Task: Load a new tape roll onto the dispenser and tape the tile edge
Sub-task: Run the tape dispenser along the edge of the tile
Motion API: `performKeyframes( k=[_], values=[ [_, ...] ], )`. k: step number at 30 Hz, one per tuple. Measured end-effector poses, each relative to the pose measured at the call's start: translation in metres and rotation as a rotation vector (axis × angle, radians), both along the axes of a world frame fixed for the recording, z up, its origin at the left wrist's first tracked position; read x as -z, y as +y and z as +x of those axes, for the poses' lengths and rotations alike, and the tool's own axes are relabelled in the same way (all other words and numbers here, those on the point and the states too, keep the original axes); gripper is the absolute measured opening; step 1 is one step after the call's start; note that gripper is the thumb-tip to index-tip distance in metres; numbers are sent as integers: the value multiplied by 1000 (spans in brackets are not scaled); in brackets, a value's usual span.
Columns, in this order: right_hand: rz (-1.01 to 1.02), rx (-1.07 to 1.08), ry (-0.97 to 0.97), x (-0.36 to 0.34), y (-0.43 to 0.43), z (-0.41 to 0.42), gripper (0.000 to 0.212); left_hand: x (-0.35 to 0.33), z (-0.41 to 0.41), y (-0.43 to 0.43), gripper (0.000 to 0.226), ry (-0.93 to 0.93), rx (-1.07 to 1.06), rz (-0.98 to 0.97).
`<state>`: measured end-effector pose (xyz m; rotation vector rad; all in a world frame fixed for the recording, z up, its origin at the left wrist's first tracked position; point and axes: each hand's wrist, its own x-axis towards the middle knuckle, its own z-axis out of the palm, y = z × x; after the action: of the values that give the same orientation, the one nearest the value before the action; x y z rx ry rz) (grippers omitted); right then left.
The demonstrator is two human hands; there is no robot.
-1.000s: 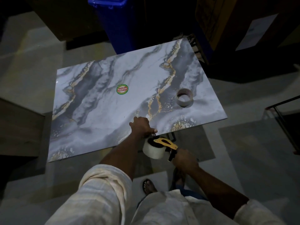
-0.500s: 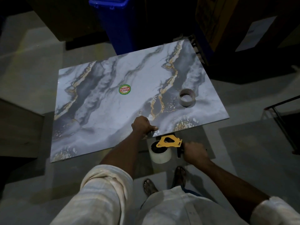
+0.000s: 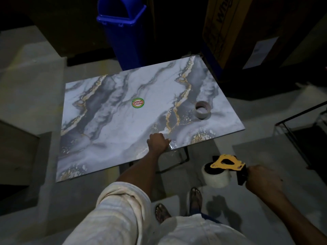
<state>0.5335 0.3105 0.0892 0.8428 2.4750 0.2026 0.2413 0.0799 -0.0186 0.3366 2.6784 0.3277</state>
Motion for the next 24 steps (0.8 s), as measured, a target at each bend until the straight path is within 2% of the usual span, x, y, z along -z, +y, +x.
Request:
performKeyframes(
  k=[3, 8, 9, 12, 14, 16, 19, 21, 24],
  values=[
    [-16, -2, 151, -4, -11, -3, 23, -2, 2, -10, 42, -24, -35, 73],
    [-47, -85, 469, -7, -62, -62, 16, -19, -7, -36, 33, -59, -229, 234],
    [-40, -109, 530, -7, -74, -76, 16, -24, -12, -40, 39, -126, -278, 341],
    [-74, -117, 642, -10, -99, -116, 16, -58, -22, -46, 64, -511, -446, 633],
    [-102, -126, 660, -12, -107, -139, 21, -70, -38, -52, 80, -647, -501, 770],
    [-131, -145, 681, -15, -110, -157, 27, -77, -54, -59, 95, -698, -546, 859],
    [-127, -196, 778, -20, -104, -178, 27, -94, -70, -67, 94, -634, -577, 929],
    [-92, -243, 858, -24, -94, -196, 25, -105, -79, -70, 93, -598, -531, 942],
    [-16, -313, 901, -30, -77, -228, 21, -112, -90, -73, 105, -653, -385, 960]
  ],
)
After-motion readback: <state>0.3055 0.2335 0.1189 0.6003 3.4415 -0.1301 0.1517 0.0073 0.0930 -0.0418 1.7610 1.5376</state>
